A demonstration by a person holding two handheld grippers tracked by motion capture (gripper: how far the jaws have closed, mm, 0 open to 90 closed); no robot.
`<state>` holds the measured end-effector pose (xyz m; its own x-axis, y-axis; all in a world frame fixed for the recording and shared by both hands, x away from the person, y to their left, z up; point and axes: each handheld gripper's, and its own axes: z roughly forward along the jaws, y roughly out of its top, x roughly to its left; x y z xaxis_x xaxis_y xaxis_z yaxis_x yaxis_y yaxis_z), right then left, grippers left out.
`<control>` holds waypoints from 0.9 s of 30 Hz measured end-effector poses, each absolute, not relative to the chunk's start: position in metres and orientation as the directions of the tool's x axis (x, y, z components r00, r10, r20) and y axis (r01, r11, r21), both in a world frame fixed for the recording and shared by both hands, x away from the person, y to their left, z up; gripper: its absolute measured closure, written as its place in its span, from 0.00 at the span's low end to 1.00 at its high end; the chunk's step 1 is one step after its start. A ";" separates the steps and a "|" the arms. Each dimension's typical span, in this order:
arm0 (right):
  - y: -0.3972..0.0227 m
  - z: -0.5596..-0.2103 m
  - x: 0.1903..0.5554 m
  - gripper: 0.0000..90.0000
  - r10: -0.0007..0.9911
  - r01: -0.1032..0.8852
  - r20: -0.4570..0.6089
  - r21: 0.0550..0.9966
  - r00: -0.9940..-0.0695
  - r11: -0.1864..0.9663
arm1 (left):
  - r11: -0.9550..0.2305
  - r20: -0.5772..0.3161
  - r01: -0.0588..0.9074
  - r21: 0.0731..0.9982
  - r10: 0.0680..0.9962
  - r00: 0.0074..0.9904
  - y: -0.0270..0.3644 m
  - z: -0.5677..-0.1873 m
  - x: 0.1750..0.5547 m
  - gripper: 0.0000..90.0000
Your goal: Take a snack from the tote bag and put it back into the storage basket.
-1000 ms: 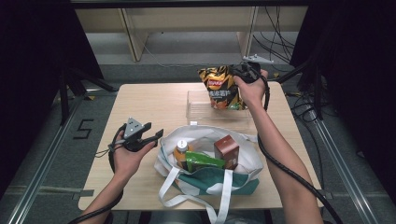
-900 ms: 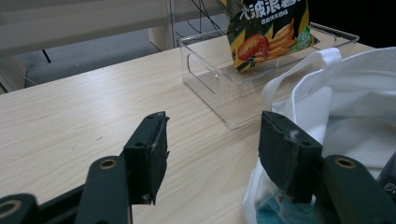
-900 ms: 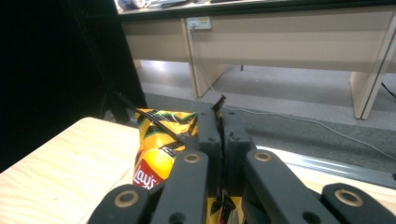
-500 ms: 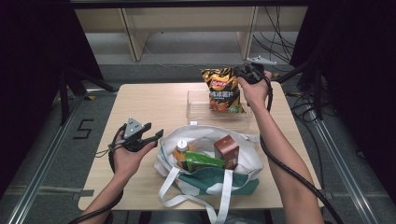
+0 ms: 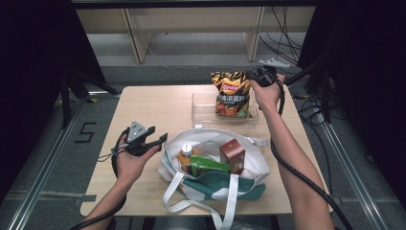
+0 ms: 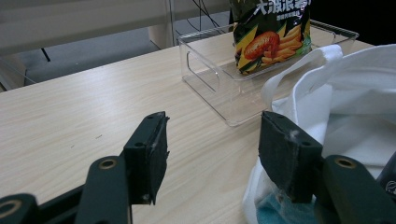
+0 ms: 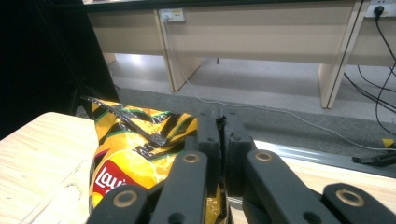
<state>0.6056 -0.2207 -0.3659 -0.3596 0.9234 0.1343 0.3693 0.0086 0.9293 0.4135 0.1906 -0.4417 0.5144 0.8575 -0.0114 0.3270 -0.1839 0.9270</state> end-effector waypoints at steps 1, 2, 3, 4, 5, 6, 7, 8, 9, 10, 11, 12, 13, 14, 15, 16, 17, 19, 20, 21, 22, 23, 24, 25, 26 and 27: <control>-0.221 -0.366 0.606 0.98 0.924 0.364 0.129 0.931 -0.361 0.013 | -0.183 -0.011 0.326 0.927 0.857 0.515 0.190 -0.442 0.413 0.47; -0.221 -0.366 0.606 0.98 0.924 0.364 0.129 0.931 -0.361 0.013 | -0.182 -0.013 0.326 0.928 0.858 0.514 0.190 -0.442 0.413 0.47; -0.222 -0.366 0.606 0.98 0.925 0.366 0.132 0.930 -0.356 0.009 | -0.180 -0.014 0.326 0.928 0.858 0.514 0.190 -0.442 0.413 0.47; -0.222 -0.366 0.605 0.98 0.924 0.369 0.132 0.929 -0.359 0.011 | -0.182 -0.012 0.325 0.928 0.857 0.514 0.190 -0.442 0.413 0.47; -0.223 -0.366 0.605 0.98 0.925 0.370 0.136 0.929 -0.354 0.005 | -0.183 -0.012 0.326 0.928 0.857 0.514 0.190 -0.442 0.413 0.47; -0.223 -0.367 0.605 0.98 0.927 0.367 0.131 0.930 -0.351 0.008 | -0.184 -0.011 0.326 0.927 0.857 0.515 0.190 -0.442 0.413 0.47; -0.223 -0.367 0.605 0.98 0.927 0.367 0.131 0.930 -0.351 0.008 | -0.183 -0.012 0.326 0.927 0.857 0.514 0.190 -0.442 0.413 0.47; -0.226 -0.367 0.605 0.98 0.927 0.368 0.133 0.930 -0.350 0.006 | -0.184 -0.011 0.326 0.927 0.857 0.515 0.190 -0.442 0.413 0.47; -0.227 -0.367 0.606 0.98 0.928 0.362 0.124 0.932 -0.351 0.012 | -0.183 -0.012 0.326 0.927 0.857 0.514 0.190 -0.442 0.413 0.47; -0.227 -0.367 0.606 0.98 0.928 0.362 0.124 0.932 -0.351 0.012 | -0.183 -0.011 0.326 0.927 0.857 0.515 0.190 -0.442 0.413 0.47; -0.226 -0.367 0.605 0.98 0.928 0.376 0.147 0.927 -0.342 -0.009 | -0.183 -0.011 0.326 0.928 0.857 0.514 0.190 -0.442 0.413 0.47; -0.227 -0.368 0.605 0.98 0.931 0.368 0.140 0.930 -0.336 -0.007 | -0.184 -0.011 0.326 0.927 0.857 0.515 0.190 -0.442 0.413 0.47; -0.229 -0.369 0.605 0.98 0.932 0.365 0.129 0.931 -0.339 0.004 | -0.183 -0.011 0.326 0.927 0.857 0.515 0.190 -0.442 0.413 0.47; -0.228 -0.369 0.604 0.98 0.934 0.379 0.146 0.925 -0.326 -0.012 | -0.184 -0.012 0.327 0.927 0.857 0.515 0.190 -0.442 0.413 0.47; -0.229 -0.369 0.604 0.98 0.935 0.381 0.146 0.924 -0.324 -0.013 | -0.184 -0.012 0.328 0.927 0.857 0.515 0.190 -0.442 0.413 0.47; -0.231 -0.371 0.604 0.96 0.939 0.384 0.148 0.923 -0.312 -0.018 | -0.185 -0.012 0.328 0.926 0.857 0.515 0.190 -0.442 0.413 0.47; -0.232 -0.371 0.603 0.96 0.939 0.399 0.165 0.916 -0.302 -0.032 | -0.184 -0.012 0.328 0.927 0.857 0.515 0.190 -0.442 0.413 0.47; -0.236 -0.373 0.603 0.94 0.944 0.394 0.150 0.919 -0.294 -0.024 | -0.185 -0.012 0.328 0.926 0.856 0.516 0.190 -0.442 0.413 0.47; -0.236 -0.373 0.603 0.94 0.944 0.394 0.150 0.919 -0.294 -0.024 | -0.183 -0.014 0.329 0.926 0.857 0.515 0.190 -0.442 0.413 0.47; -0.237 -0.375 0.603 0.93 0.945 0.390 0.143 0.920 -0.294 -0.018 | -0.183 -0.014 0.330 0.926 0.857 0.515 0.190 -0.443 0.413 0.47; -0.239 -0.374 0.602 0.91 0.945 0.402 0.155 0.915 -0.289 -0.027 | -0.183 -0.014 0.329 0.926 0.857 0.515 0.190 -0.443 0.413 0.47; -0.240 -0.375 0.602 0.89 0.945 0.403 0.159 0.914 -0.284 -0.033 | -0.183 -0.014 0.330 0.926 0.857 0.515 0.189 -0.443 0.413 0.47; -0.241 -0.375 0.602 0.87 0.948 0.401 0.155 0.916 -0.277 -0.032 | -0.185 -0.012 0.329 0.926 0.857 0.516 0.189 -0.443 0.413 0.47; -0.242 -0.375 0.601 0.81 0.949 0.395 0.138 0.919 -0.284 -0.015 | -0.185 -0.012 0.329 0.926 0.857 0.515 0.189 -0.443 0.413 0.47; -0.242 -0.375 0.601 0.81 0.949 0.395 0.138 0.919 -0.284 -0.015 | -0.185 -0.012 0.329 0.926 0.857 0.515 0.189 -0.443 0.413 0.47; -0.242 -0.374 0.600 0.77 0.949 0.407 0.149 0.913 -0.278 -0.024 | -0.184 -0.013 0.330 0.926 0.857 0.515 0.189 -0.443 0.413 0.47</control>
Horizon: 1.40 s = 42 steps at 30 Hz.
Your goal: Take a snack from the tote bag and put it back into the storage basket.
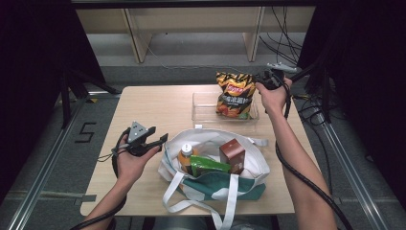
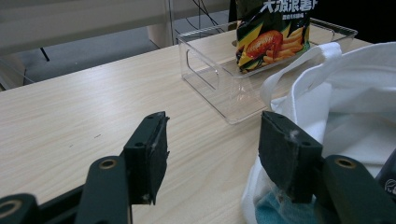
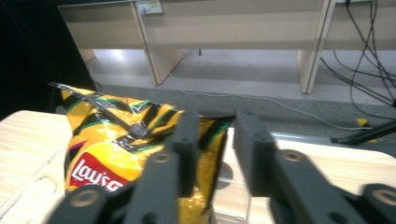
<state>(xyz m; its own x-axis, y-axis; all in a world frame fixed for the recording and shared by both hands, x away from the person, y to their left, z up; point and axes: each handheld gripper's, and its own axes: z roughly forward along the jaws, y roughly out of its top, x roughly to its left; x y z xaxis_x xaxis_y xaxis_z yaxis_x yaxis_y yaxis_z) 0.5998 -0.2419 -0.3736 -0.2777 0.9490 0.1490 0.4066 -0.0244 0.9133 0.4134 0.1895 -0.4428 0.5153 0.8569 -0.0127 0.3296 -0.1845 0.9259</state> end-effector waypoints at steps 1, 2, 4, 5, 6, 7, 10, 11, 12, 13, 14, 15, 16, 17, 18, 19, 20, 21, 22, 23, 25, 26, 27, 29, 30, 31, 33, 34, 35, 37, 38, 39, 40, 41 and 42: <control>-0.242 -0.371 0.596 0.69 0.954 0.411 0.143 0.912 -0.263 -0.023 | -0.181 -0.016 0.328 0.927 0.855 0.518 0.190 -0.443 0.414 0.47; -0.242 -0.371 0.596 0.69 0.954 0.411 0.143 0.912 -0.263 -0.023 | -0.181 -0.016 0.328 0.927 0.855 0.518 0.190 -0.443 0.414 0.47; -0.244 -0.367 0.591 0.59 0.958 0.387 0.116 0.922 -0.261 -0.006 | -0.181 -0.016 0.330 0.926 0.857 0.514 0.190 -0.443 0.414 0.47; -0.244 -0.367 0.591 0.59 0.958 0.387 0.116 0.922 -0.261 -0.006 | -0.178 -0.018 0.329 0.927 0.856 0.517 0.190 -0.443 0.414 0.47; -0.245 -0.365 0.587 0.55 0.960 0.382 0.106 0.924 -0.260 0.002 | -0.180 -0.016 0.330 0.926 0.858 0.513 0.190 -0.443 0.413 0.47; -0.245 -0.365 0.587 0.55 0.960 0.382 0.106 0.924 -0.260 0.002 | -0.182 -0.014 0.330 0.926 0.858 0.513 0.190 -0.443 0.413 0.47; -0.245 -0.360 0.577 0.50 0.959 0.382 0.107 0.924 -0.264 0.002 | -0.176 -0.017 0.329 0.928 0.861 0.509 0.191 -0.443 0.413 0.47; -0.245 -0.357 0.569 0.48 0.957 0.384 0.110 0.923 -0.268 0.002 | -0.167 -0.025 0.330 0.929 0.861 0.509 0.192 -0.443 0.413 0.47; -0.245 -0.357 0.566 0.47 0.957 0.379 0.110 0.925 -0.267 0.000 | -0.167 -0.025 0.330 0.929 0.861 0.509 0.192 -0.443 0.413 0.47; -0.245 -0.357 0.566 0.47 0.957 0.379 0.110 0.925 -0.267 0.000 | -0.169 -0.021 0.330 0.929 0.865 0.502 0.193 -0.443 0.412 0.47; -0.245 -0.357 0.560 0.46 0.957 0.388 0.109 0.922 -0.270 0.005 | -0.174 -0.015 0.326 0.929 0.864 0.504 0.194 -0.442 0.412 0.47; -0.247 -0.358 0.557 0.45 0.954 0.371 0.087 0.928 -0.286 0.027 | -0.172 -0.015 0.329 0.928 0.868 0.497 0.195 -0.442 0.412 0.47; -0.245 -0.359 0.549 0.44 0.953 0.383 0.123 0.924 -0.276 -0.008 | -0.172 -0.015 0.329 0.929 0.868 0.496 0.195 -0.442 0.412 0.47; -0.245 -0.360 0.547 0.44 0.951 0.379 0.121 0.925 -0.283 -0.004 | -0.171 -0.015 0.327 0.929 0.868 0.496 0.195 -0.442 0.412 0.47; -0.246 -0.361 0.542 0.43 0.948 0.377 0.126 0.926 -0.293 -0.007 | -0.173 -0.012 0.326 0.929 0.868 0.496 0.195 -0.442 0.412 0.47; -0.245 -0.362 0.538 0.43 0.948 0.385 0.137 0.923 -0.286 -0.017 | -0.172 -0.013 0.325 0.930 0.868 0.496 0.194 -0.442 0.412 0.47; -0.246 -0.363 0.534 0.42 0.946 0.390 0.144 0.920 -0.289 -0.021 | -0.171 -0.013 0.325 0.930 0.869 0.495 0.194 -0.442 0.412 0.47; -0.247 -0.364 0.530 0.42 0.947 0.396 0.153 0.918 -0.282 -0.030 | -0.170 -0.013 0.325 0.930 0.870 0.493 0.194 -0.442 0.412 0.47; -0.249 -0.366 0.523 0.42 0.949 0.394 0.140 0.919 -0.284 -0.018 | -0.167 -0.015 0.325 0.931 0.871 0.492 0.194 -0.442 0.411 0.47; -0.250 -0.367 0.520 0.42 0.948 0.387 0.141 0.922 -0.285 -0.020 | -0.162 -0.019 0.323 0.933 0.870 0.492 0.194 -0.442 0.412 0.47; -0.251 -0.368 0.515 0.42 0.945 0.398 0.152 0.917 -0.288 -0.026 | -0.163 -0.017 0.323 0.932 0.872 0.489 0.195 -0.442 0.412 0.47; -0.254 -0.368 0.506 0.44 0.942 0.407 0.157 0.913 -0.297 -0.024 | -0.162 -0.018 0.325 0.932 0.873 0.488 0.195 -0.442 0.412 0.47; -0.255 -0.369 0.503 0.44 0.939 0.402 0.152 0.915 -0.307 -0.017 | -0.157 -0.022 0.322 0.934 0.872 0.489 0.195 -0.443 0.412 0.47; -0.256 -0.370 0.499 0.44 0.935 0.387 0.149 0.922 -0.322 -0.013 | -0.163 -0.018 0.325 0.932 0.872 0.490 0.195 -0.443 0.412 0.46; -0.255 -0.370 0.495 0.44 0.936 0.393 0.154 0.919 -0.317 -0.018 | -0.164 -0.018 0.326 0.931 0.872 0.489 0.195 -0.443 0.412 0.46; -0.256 -0.370 0.492 0.45 0.935 0.387 0.137 0.922 -0.327 0.000 | -0.162 -0.020 0.327 0.931 0.872 0.490 0.194 -0.444 0.413 0.46; -0.254 -0.370 0.484 0.45 0.930 0.402 0.147 0.916 -0.337 0.001 | -0.162 -0.019 0.323 0.932 0.871 0.491 0.193 -0.443 0.412 0.46; -0.255 -0.371 0.482 0.45 0.926 0.388 0.126 0.921 -0.356 0.024 | -0.164 -0.017 0.321 0.933 0.870 0.493 0.193 -0.442 0.411 0.46; -0.255 -0.371 0.480 0.45 0.924 0.385 0.129 0.923 -0.361 0.022 | -0.166 -0.014 0.321 0.933 0.871 0.492 0.193 -0.442 0.411 0.46; -0.252 -0.371 0.476 0.45 0.922 0.393 0.148 0.920 -0.357 0.004 | -0.164 -0.016 0.321 0.933 0.871 0.491 0.193 -0.443 0.411 0.46; -0.251 -0.372 0.474 0.45 0.924 0.397 0.143 0.918 -0.355 0.010 | -0.165 -0.016 0.323 0.932 0.871 0.492 0.193 -0.443 0.411 0.46; -0.249 -0.373 0.470 0.45 0.920 0.395 0.150 0.919 -0.362 0.006 | -0.170 -0.012 0.322 0.931 0.869 0.494 0.194 -0.443 0.411 0.46; -0.247 -0.373 0.464 0.45 0.915 0.392 0.148 0.920 -0.376 0.012 | -0.171 -0.011 0.323 0.931 0.870 0.493 0.193 -0.443 0.410 0.46; -0.247 -0.373 0.462 0.46 0.912 0.388 0.145 0.921 -0.384 0.017 | -0.171 -0.011 0.323 0.931 0.870 0.493 0.193 -0.443 0.410 0.46; -0.246 -0.374 0.459 0.46 0.910 0.384 0.143 0.923 -0.389 0.019 | -0.171 -0.012 0.322 0.931 0.869 0.495 0.193 -0.444 0.410 0.46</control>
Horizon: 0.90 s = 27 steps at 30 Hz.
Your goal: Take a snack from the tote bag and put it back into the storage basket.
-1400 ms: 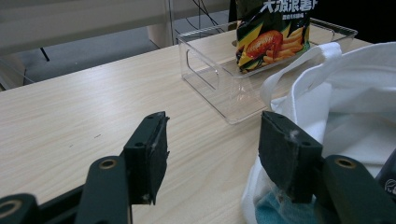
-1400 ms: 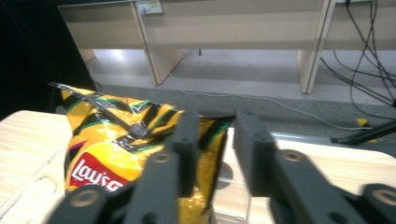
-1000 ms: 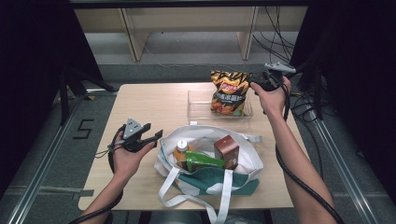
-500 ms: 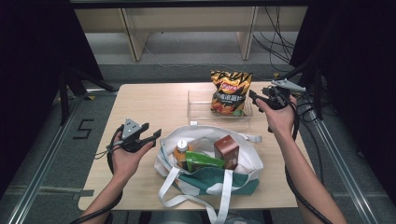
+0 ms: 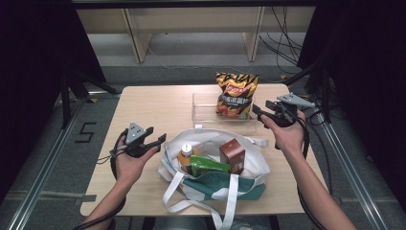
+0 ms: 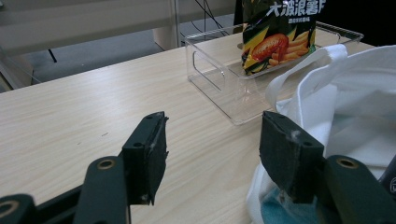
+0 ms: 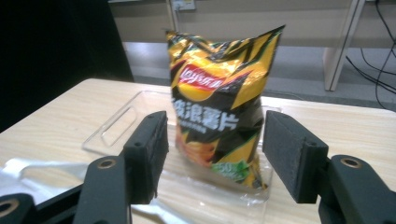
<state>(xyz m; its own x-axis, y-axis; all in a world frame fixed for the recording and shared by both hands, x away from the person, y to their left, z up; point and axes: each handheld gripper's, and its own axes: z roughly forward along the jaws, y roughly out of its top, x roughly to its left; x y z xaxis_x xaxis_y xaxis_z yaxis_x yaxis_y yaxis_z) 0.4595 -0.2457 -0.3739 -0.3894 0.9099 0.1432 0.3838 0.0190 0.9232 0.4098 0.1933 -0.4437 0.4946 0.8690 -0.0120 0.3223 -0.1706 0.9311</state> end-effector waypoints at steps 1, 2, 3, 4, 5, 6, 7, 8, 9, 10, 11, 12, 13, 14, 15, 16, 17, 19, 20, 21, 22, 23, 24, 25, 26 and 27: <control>-0.246 -0.374 0.459 0.46 0.910 0.384 0.143 0.923 -0.389 0.019 | -0.169 -0.015 0.323 0.931 0.869 0.495 0.193 -0.444 0.410 0.46; -0.245 -0.375 0.454 0.46 0.903 0.385 0.145 0.923 -0.405 0.025 | -0.173 -0.012 0.324 0.930 0.867 0.498 0.192 -0.445 0.410 0.46; -0.243 -0.374 0.449 0.46 0.901 0.404 0.171 0.915 -0.398 0.005 | -0.174 -0.012 0.322 0.931 0.865 0.502 0.192 -0.446 0.410 0.46; -0.243 -0.375 0.447 0.46 0.899 0.397 0.166 0.918 -0.404 0.009 | -0.181 -0.005 0.321 0.930 0.864 0.503 0.192 -0.445 0.409 0.46; -0.243 -0.375 0.447 0.46 0.899 0.397 0.166 0.918 -0.404 0.009 | -0.176 -0.008 0.319 0.931 0.864 0.503 0.191 -0.446 0.409 0.46; -0.244 -0.375 0.446 0.46 0.895 0.383 0.146 0.923 -0.421 0.029 | -0.175 -0.010 0.319 0.932 0.863 0.504 0.191 -0.445 0.409 0.46; -0.243 -0.374 0.441 0.47 0.896 0.400 0.164 0.916 -0.413 0.017 | -0.183 -0.004 0.319 0.930 0.863 0.505 0.192 -0.445 0.408 0.46; -0.242 -0.375 0.438 0.47 0.895 0.401 0.168 0.916 -0.412 0.012 | -0.181 -0.005 0.318 0.931 0.863 0.505 0.192 -0.445 0.408 0.46; -0.244 -0.376 0.438 0.47 0.890 0.368 0.127 0.929 -0.438 0.049 | -0.182 -0.004 0.318 0.930 0.863 0.505 0.193 -0.445 0.408 0.46; -0.243 -0.375 0.432 0.46 0.887 0.392 0.161 0.920 -0.433 0.024 | -0.178 -0.008 0.318 0.931 0.863 0.505 0.193 -0.445 0.407 0.46; -0.243 -0.375 0.432 0.46 0.887 0.392 0.161 0.920 -0.433 0.024 | -0.179 -0.008 0.319 0.931 0.863 0.506 0.194 -0.445 0.407 0.46; -0.245 -0.374 0.428 0.46 0.887 0.388 0.147 0.921 -0.438 0.039 | -0.178 -0.007 0.316 0.932 0.863 0.506 0.195 -0.446 0.407 0.45; -0.244 -0.375 0.427 0.46 0.885 0.387 0.162 0.922 -0.437 0.023 | -0.178 -0.007 0.316 0.932 0.863 0.506 0.195 -0.446 0.407 0.45; -0.244 -0.375 0.427 0.46 0.885 0.387 0.162 0.922 -0.437 0.023 | -0.177 -0.007 0.318 0.931 0.864 0.503 0.195 -0.446 0.407 0.45; -0.244 -0.375 0.425 0.46 0.883 0.389 0.160 0.921 -0.442 0.028 | -0.179 -0.006 0.319 0.931 0.865 0.502 0.195 -0.446 0.407 0.45; -0.243 -0.375 0.422 0.46 0.883 0.405 0.173 0.914 -0.437 0.021 | -0.179 -0.005 0.319 0.931 0.866 0.500 0.195 -0.446 0.407 0.45; -0.243 -0.375 0.422 0.46 0.876 0.398 0.163 0.917 -0.454 0.036 | -0.178 -0.006 0.319 0.931 0.866 0.499 0.195 -0.446 0.406 0.45; -0.242 -0.376 0.418 0.46 0.876 0.393 0.162 0.919 -0.455 0.034 | -0.171 -0.009 0.319 0.932 0.870 0.494 0.195 -0.445 0.406 0.45; -0.240 -0.376 0.415 0.46 0.873 0.398 0.178 0.917 -0.455 0.020 | -0.172 -0.008 0.316 0.933 0.868 0.497 0.196 -0.444 0.406 0.45; -0.240 -0.376 0.415 0.46 0.873 0.398 0.178 0.917 -0.455 0.020 | -0.177 -0.002 0.315 0.932 0.869 0.495 0.196 -0.444 0.405 0.45; -0.241 -0.374 0.412 0.45 0.871 0.386 0.162 0.922 -0.463 0.034 | -0.173 -0.006 0.313 0.934 0.868 0.496 0.195 -0.443 0.405 0.45; -0.241 -0.374 0.412 0.45 0.871 0.386 0.162 0.922 -0.463 0.034 | -0.172 -0.006 0.313 0.934 0.868 0.496 0.195 -0.443 0.405 0.45; -0.240 -0.373 0.410 0.45 0.866 0.395 0.175 0.918 -0.467 0.027 | -0.171 -0.008 0.314 0.934 0.868 0.496 0.195 -0.443 0.406 0.45; -0.239 -0.374 0.409 0.45 0.863 0.381 0.177 0.924 -0.472 0.019 | -0.171 -0.008 0.315 0.934 0.868 0.496 0.195 -0.443 0.406 0.45; -0.237 -0.374 0.406 0.43 0.863 0.386 0.179 0.922 -0.472 0.019 | -0.172 -0.008 0.315 0.933 0.869 0.496 0.194 -0.443 0.407 0.45; -0.237 -0.373 0.404 0.43 0.863 0.389 0.175 0.921 -0.473 0.026 | -0.175 -0.006 0.317 0.932 0.868 0.496 0.194 -0.443 0.407 0.45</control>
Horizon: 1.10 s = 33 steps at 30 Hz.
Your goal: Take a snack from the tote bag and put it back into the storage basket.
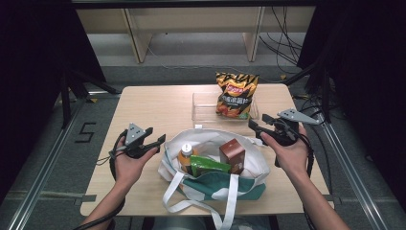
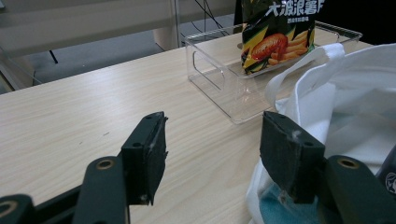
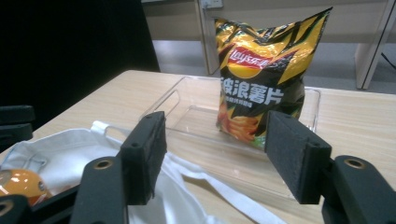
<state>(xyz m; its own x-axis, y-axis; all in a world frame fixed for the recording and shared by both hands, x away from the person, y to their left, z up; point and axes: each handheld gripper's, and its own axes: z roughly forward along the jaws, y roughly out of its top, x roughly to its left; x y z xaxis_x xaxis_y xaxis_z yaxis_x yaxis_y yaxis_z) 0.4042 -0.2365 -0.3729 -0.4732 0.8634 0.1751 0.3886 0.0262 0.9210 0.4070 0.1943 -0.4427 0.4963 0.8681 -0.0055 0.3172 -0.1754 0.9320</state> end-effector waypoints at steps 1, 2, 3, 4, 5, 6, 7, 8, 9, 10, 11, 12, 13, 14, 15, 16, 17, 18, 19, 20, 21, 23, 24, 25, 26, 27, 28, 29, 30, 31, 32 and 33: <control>-0.235 -0.373 0.402 0.43 0.864 0.392 0.185 0.920 -0.468 0.015 | -0.173 -0.007 0.317 0.933 0.869 0.494 0.194 -0.442 0.407 0.45; -0.235 -0.372 0.400 0.43 0.859 0.390 0.187 0.921 -0.476 0.016 | -0.171 -0.007 0.315 0.933 0.870 0.492 0.193 -0.442 0.407 0.45; -0.234 -0.371 0.398 0.42 0.858 0.380 0.179 0.925 -0.481 0.019 | -0.167 -0.011 0.311 0.936 0.868 0.496 0.192 -0.441 0.407 0.45; -0.234 -0.371 0.398 0.42 0.858 0.380 0.179 0.925 -0.481 0.019 | -0.176 -0.002 0.311 0.934 0.868 0.497 0.191 -0.441 0.406 0.45; -0.232 -0.370 0.394 0.42 0.856 0.372 0.175 0.928 -0.487 0.022 | -0.173 -0.005 0.312 0.934 0.867 0.498 0.190 -0.441 0.406 0.45; -0.232 -0.369 0.393 0.41 0.853 0.370 0.168 0.929 -0.494 0.031 | -0.177 -0.003 0.312 0.933 0.867 0.499 0.190 -0.442 0.406 0.45; -0.230 -0.369 0.391 0.41 0.848 0.381 0.189 0.924 -0.496 0.017 | -0.182 0.002 0.312 0.932 0.866 0.500 0.190 -0.441 0.406 0.45; -0.230 -0.369 0.391 0.41 0.848 0.381 0.189 0.924 -0.496 0.017 | -0.180 0.000 0.312 0.933 0.866 0.500 0.190 -0.441 0.406 0.45; -0.226 -0.368 0.387 0.41 0.845 0.373 0.186 0.928 -0.501 0.017 | -0.174 -0.004 0.310 0.935 0.867 0.499 0.190 -0.441 0.406 0.45; -0.226 -0.368 0.387 0.41 0.845 0.373 0.186 0.928 -0.501 0.017 | -0.174 -0.004 0.310 0.935 0.867 0.499 0.190 -0.441 0.406 0.45; -0.225 -0.369 0.388 0.40 0.838 0.361 0.183 0.932 -0.514 0.018 | -0.170 -0.008 0.308 0.936 0.865 0.502 0.190 -0.441 0.407 0.45; -0.224 -0.368 0.385 0.40 0.840 0.371 0.186 0.928 -0.510 0.020 | -0.170 -0.008 0.308 0.936 0.866 0.501 0.190 -0.441 0.407 0.45; -0.221 -0.367 0.382 0.39 0.835 0.365 0.180 0.931 -0.519 0.027 | -0.174 -0.005 0.311 0.934 0.866 0.499 0.190 -0.441 0.407 0.45; -0.221 -0.367 0.382 0.39 0.835 0.365 0.180 0.931 -0.519 0.027 | -0.174 -0.006 0.312 0.934 0.866 0.499 0.190 -0.441 0.407 0.45; -0.218 -0.367 0.381 0.39 0.828 0.364 0.186 0.931 -0.528 0.023 | -0.174 -0.006 0.313 0.933 0.866 0.500 0.190 -0.441 0.407 0.45; -0.215 -0.367 0.378 0.39 0.824 0.360 0.176 0.932 -0.538 0.036 | -0.172 -0.008 0.314 0.934 0.866 0.499 0.190 -0.441 0.407 0.45; -0.215 -0.367 0.378 0.39 0.824 0.360 0.176 0.932 -0.538 0.036 | -0.172 -0.008 0.314 0.934 0.866 0.500 0.190 -0.441 0.408 0.45; -0.212 -0.367 0.376 0.38 0.821 0.360 0.174 0.932 -0.543 0.040 | -0.173 -0.007 0.313 0.934 0.866 0.500 0.190 -0.441 0.408 0.45; -0.207 -0.368 0.373 0.38 0.817 0.373 0.185 0.927 -0.547 0.039 | -0.174 -0.006 0.312 0.934 0.865 0.502 0.190 -0.441 0.408 0.45; -0.206 -0.369 0.373 0.38 0.814 0.359 0.167 0.932 -0.556 0.053 | -0.173 -0.007 0.312 0.934 0.865 0.501 0.189 -0.441 0.408 0.45; -0.206 -0.369 0.373 0.38 0.814 0.359 0.167 0.932 -0.556 0.053 | -0.171 -0.008 0.309 0.936 0.865 0.502 0.189 -0.441 0.408 0.45; -0.202 -0.369 0.371 0.37 0.806 0.356 0.165 0.933 -0.569 0.060 | -0.173 -0.007 0.311 0.934 0.865 0.501 0.188 -0.441 0.408 0.45; -0.202 -0.369 0.371 0.37 0.806 0.356 0.165 0.933 -0.569 0.060 | -0.169 -0.009 0.308 0.936 0.864 0.503 0.188 -0.441 0.408 0.45; -0.201 -0.369 0.370 0.37 0.809 0.348 0.151 0.935 -0.568 0.070 | -0.172 -0.008 0.313 0.934 0.866 0.501 0.188 -0.441 0.408 0.45; -0.200 -0.369 0.370 0.37 0.800 0.355 0.164 0.933 -0.578 0.065 | -0.171 -0.008 0.309 0.936 0.865 0.502 0.189 -0.441 0.408 0.45; -0.197 -0.368 0.367 0.36 0.799 0.355 0.169 0.933 -0.577 0.059 | -0.168 -0.010 0.308 0.936 0.864 0.503 0.189 -0.442 0.408 0.45; -0.197 -0.368 0.367 0.36 0.799 0.355 0.169 0.933 -0.577 0.059 | -0.172 -0.008 0.312 0.934 0.866 0.500 0.189 -0.441 0.408 0.45; -0.196 -0.368 0.366 0.36 0.796 0.354 0.165 0.933 -0.583 0.066 | -0.171 -0.009 0.312 0.935 0.865 0.501 0.189 -0.441 0.408 0.45; -0.195 -0.368 0.365 0.36 0.796 0.343 0.148 0.936 -0.587 0.079 | -0.170 -0.010 0.310 0.935 0.864 0.503 0.189 -0.441 0.408 0.45; -0.193 -0.368 0.365 0.36 0.788 0.343 0.158 0.936 -0.595 0.071 | -0.167 -0.012 0.310 0.936 0.864 0.504 0.188 -0.442 0.408 0.45; -0.191 -0.369 0.362 0.35 0.785 0.344 0.154 0.936 -0.600 0.079 | -0.171 -0.009 0.309 0.935 0.864 0.504 0.188 -0.441 0.408 0.45; -0.191 -0.369 0.362 0.35 0.785 0.344 0.154 0.936 -0.600 0.079 | -0.172 -0.008 0.310 0.935 0.865 0.503 0.188 -0.441 0.408 0.45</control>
